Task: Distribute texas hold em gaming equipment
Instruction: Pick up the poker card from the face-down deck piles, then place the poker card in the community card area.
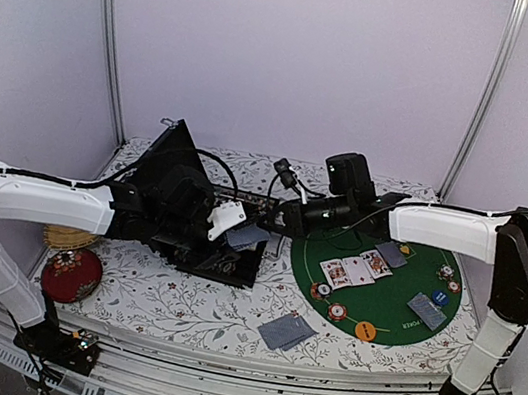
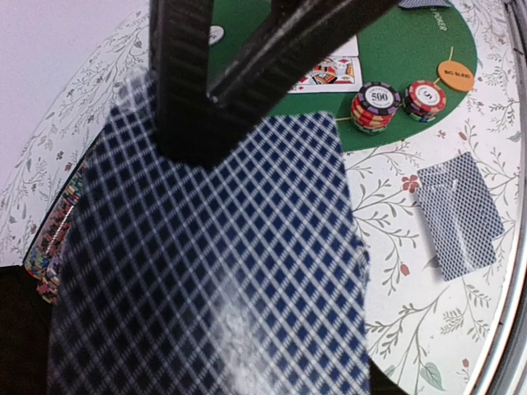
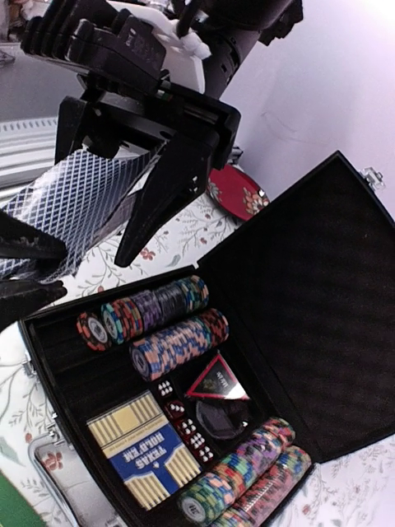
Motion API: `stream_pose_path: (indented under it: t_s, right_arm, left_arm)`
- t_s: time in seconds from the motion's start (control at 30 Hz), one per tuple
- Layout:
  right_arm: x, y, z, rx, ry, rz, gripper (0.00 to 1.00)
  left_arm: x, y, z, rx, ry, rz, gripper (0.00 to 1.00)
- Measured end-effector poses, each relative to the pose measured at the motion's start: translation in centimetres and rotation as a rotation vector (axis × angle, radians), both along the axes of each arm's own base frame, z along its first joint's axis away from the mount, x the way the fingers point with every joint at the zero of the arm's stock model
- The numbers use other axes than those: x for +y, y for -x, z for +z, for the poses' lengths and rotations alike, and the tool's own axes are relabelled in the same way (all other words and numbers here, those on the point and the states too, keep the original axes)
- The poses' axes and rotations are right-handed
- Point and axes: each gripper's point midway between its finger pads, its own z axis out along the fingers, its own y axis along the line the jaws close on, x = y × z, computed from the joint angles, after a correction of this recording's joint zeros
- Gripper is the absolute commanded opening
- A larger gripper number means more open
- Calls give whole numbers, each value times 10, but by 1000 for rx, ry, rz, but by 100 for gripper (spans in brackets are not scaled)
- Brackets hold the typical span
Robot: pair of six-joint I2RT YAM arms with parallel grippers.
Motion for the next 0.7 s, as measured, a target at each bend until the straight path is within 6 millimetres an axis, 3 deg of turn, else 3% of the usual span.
stream_pose_path:
  t_s: [0.27,0.4,0.53,0.6,0.7]
  right_arm:
    - [-11,-1,12,-40,32,-36,2]
    - [-28,-6,31,-59,27,-67,2]
    - [-82,-32,69,-94,-42,-180,2]
    - [-123,-49,86,-104,-86,-274,2]
    - [-205,-81,99,-95,-142,-486,2]
  left_arm:
    - [0,0,0,0,1,-2,49]
    - [0,0,0,1,2,-3,49]
    - [-1,0,0,1,2,-3,49]
    - [-1,1,0,1,3,-4,49]
    - [-1,1,0,2,3,-5,49]
